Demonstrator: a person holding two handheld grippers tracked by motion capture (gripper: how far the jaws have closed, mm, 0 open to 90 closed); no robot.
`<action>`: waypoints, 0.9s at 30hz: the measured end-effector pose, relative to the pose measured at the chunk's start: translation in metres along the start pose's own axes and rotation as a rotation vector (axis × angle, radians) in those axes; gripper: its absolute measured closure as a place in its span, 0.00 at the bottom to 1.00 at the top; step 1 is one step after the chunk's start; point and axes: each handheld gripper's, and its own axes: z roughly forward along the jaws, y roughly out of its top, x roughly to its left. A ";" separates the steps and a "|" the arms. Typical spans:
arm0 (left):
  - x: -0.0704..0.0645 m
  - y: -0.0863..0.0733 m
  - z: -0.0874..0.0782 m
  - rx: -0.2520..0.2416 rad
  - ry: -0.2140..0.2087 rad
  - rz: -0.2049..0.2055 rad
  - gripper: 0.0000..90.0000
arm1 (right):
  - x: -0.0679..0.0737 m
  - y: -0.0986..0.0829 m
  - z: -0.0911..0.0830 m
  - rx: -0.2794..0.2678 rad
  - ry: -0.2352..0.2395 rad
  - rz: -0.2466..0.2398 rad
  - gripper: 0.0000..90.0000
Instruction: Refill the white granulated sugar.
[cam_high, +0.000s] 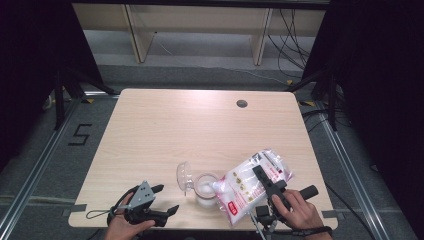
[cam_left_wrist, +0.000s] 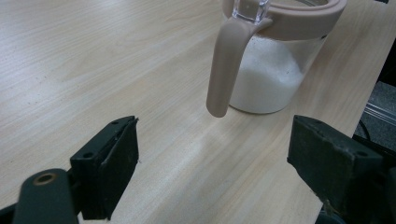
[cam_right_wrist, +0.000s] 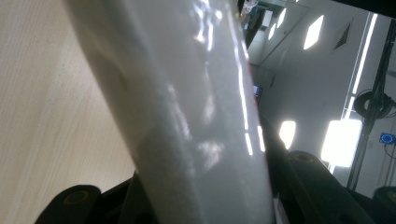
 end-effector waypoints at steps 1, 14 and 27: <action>0.000 0.000 0.000 0.000 0.000 0.000 0.18 | 0.001 0.000 0.001 -0.006 -0.012 0.004 0.74; 0.000 0.000 -0.001 0.004 0.000 0.006 0.18 | 0.009 0.000 0.002 0.016 0.030 0.018 0.77; 0.001 0.000 -0.001 0.004 0.000 0.005 0.18 | 0.011 -0.020 0.006 -0.104 0.117 0.419 0.78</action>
